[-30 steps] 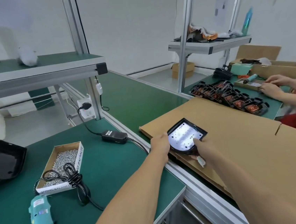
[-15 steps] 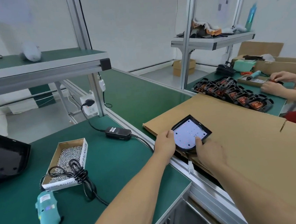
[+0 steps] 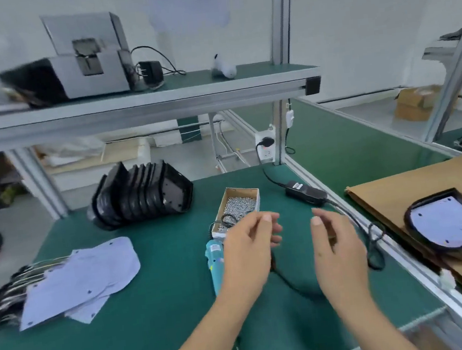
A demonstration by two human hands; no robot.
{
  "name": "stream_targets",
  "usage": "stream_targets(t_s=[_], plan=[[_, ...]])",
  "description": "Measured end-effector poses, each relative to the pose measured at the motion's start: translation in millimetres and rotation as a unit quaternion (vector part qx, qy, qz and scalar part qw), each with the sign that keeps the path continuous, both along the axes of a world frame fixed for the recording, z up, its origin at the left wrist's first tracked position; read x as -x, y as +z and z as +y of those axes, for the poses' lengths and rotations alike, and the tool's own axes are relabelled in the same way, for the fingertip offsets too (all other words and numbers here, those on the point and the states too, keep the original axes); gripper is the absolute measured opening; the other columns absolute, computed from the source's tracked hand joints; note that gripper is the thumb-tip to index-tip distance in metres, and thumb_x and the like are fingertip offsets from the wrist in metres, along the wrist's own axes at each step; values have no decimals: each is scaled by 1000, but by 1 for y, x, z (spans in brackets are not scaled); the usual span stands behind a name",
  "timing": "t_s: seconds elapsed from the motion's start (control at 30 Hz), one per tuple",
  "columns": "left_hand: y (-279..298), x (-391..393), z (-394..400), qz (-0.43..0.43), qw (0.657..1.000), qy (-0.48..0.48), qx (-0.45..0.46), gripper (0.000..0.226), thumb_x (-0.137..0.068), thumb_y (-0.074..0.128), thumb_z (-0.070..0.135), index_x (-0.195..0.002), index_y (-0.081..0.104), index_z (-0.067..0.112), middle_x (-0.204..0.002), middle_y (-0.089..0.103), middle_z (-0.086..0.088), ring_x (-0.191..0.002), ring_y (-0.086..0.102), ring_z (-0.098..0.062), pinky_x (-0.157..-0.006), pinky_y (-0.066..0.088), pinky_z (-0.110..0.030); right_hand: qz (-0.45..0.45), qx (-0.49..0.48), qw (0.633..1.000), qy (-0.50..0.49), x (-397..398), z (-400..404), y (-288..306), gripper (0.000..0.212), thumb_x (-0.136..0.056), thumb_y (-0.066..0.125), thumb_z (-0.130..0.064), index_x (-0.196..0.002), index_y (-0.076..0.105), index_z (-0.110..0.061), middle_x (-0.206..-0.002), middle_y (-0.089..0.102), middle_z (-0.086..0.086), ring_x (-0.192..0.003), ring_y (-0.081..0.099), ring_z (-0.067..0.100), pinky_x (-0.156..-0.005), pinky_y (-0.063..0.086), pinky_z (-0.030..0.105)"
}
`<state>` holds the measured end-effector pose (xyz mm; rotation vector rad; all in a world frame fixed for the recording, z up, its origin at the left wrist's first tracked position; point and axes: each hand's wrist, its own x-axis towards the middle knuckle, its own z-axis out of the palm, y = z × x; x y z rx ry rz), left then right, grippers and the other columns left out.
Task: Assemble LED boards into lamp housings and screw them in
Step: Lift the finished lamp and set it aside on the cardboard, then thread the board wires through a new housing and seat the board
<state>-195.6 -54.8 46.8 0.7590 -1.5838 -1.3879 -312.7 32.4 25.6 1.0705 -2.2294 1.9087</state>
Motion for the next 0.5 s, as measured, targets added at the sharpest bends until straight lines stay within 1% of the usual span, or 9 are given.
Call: stream_targets(t_s=[0.07,0.13,0.2,0.27,0.3,0.33,0.37,0.43,0.5], plan=[[-5,-50,-19,-28,998,59,5,32,-108,52,20,-90,79,24,-79,76,2,-69,69,-10,-68,57,-23,-3,4,997,81,-46,-25,1,15,-103,57,-30,-111,68,-37,-101,69,-20,-96,62,-1,-80,42,7],[-14,-93,-38,-68,990,121,-4,35,-109,51,29,-88,78,23,-78,76,5,-68,70,-9,-68,57,-24,-22,-5,987,158,-83,-49,0,14,-102,61,-29,-108,70,-37,-94,71,-20,-89,65,1,-75,43,6],[-24,-127,-57,-122,978,170,-19,29,-106,53,32,-88,75,25,-80,76,10,-70,73,-6,-69,53,-25,-35,-46,973,226,-111,-73,-5,13,-102,60,-33,-107,70,-38,-88,71,-21,-82,64,0,-71,43,7],[-33,-144,-75,-168,968,186,-31,20,-103,57,29,-90,72,27,-82,76,10,-70,74,-5,-67,49,-26,-23,-113,957,264,-126,-94,-15,15,-102,59,-31,-110,72,-33,-86,71,-19,-86,63,-2,-73,42,9],[-37,-149,-83,-195,962,187,-33,18,-102,58,28,-90,70,28,-83,75,9,-71,74,-4,-65,49,-26,-9,-141,951,274,-131,-105,-21,17,-103,58,-28,-111,73,-30,-91,72,-19,-89,63,-2,-77,43,12],[-42,-153,-92,-225,956,186,-32,17,-101,57,28,-89,70,28,-84,75,8,-72,74,-5,-63,49,-26,6,-165,946,280,-134,-118,-26,19,-103,57,-25,-114,73,-27,-98,73,-17,-93,63,-1,-83,46,19],[-46,-154,-99,-255,949,183,-27,18,-100,57,27,-87,69,27,-82,73,9,-73,73,-7,-62,48,-25,19,-190,940,281,-137,-131,-30,21,-103,57,-24,-117,73,-25,-106,74,-14,-100,64,4,-88,46,23],[-58,-156,-109,-300,936,182,-14,21,-98,57,25,-80,67,26,-72,69,12,-66,64,-6,-59,45,-21,28,-241,930,277,-139,-159,-34,26,-103,55,-22,-122,72,-20,-116,73,-7,-111,65,13,-89,43,23],[-69,-159,-111,-318,930,181,2,21,-98,58,23,-79,67,26,-66,65,13,-58,55,0,-56,41,-15,14,-265,923,279,-140,-187,-36,29,-103,54,-17,-127,70,-14,-120,73,2,-116,66,21,-93,45,26]])
